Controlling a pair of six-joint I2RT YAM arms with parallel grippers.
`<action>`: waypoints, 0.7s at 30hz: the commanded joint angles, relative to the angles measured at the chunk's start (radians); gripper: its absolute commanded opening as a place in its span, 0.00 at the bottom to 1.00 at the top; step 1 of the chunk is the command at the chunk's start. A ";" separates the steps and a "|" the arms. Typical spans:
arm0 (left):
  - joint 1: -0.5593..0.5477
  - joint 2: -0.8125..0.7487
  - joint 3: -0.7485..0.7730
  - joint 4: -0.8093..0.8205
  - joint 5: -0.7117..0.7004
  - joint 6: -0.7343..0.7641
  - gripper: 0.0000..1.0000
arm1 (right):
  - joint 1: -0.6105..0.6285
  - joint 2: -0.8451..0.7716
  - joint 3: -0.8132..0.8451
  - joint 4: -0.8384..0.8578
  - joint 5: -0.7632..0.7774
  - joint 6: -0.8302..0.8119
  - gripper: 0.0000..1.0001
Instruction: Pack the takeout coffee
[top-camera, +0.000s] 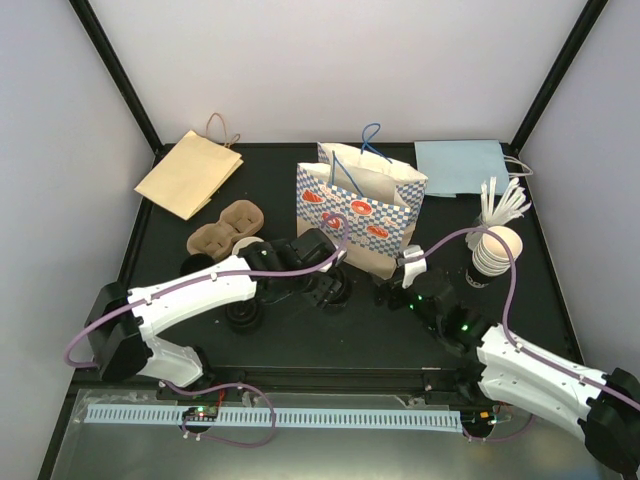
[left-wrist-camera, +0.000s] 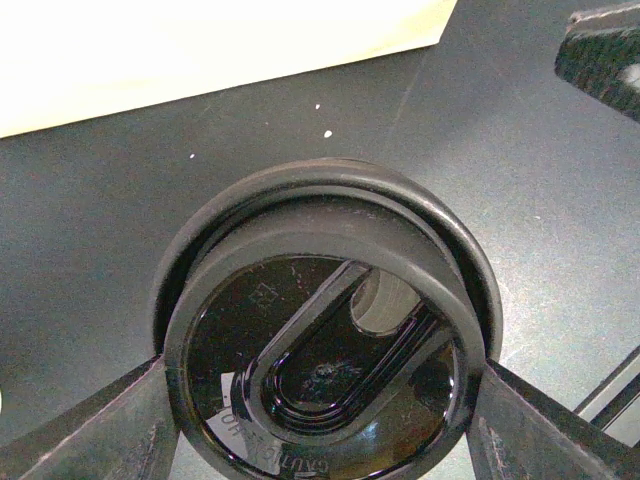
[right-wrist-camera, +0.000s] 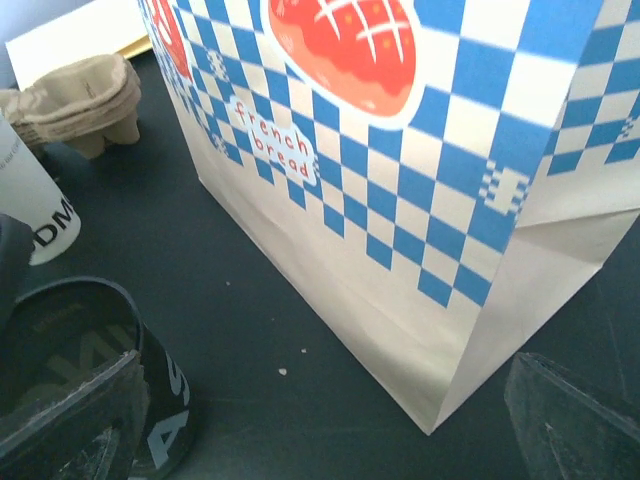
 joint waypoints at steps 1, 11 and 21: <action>-0.005 0.012 0.049 -0.005 -0.026 0.032 0.64 | -0.003 -0.021 -0.009 0.082 0.031 -0.011 1.00; -0.003 0.045 0.067 -0.016 -0.017 0.036 0.64 | -0.003 0.003 -0.002 0.084 0.021 -0.010 1.00; -0.004 0.060 0.078 -0.009 0.009 0.056 0.64 | -0.003 0.006 0.000 0.083 0.029 -0.007 1.00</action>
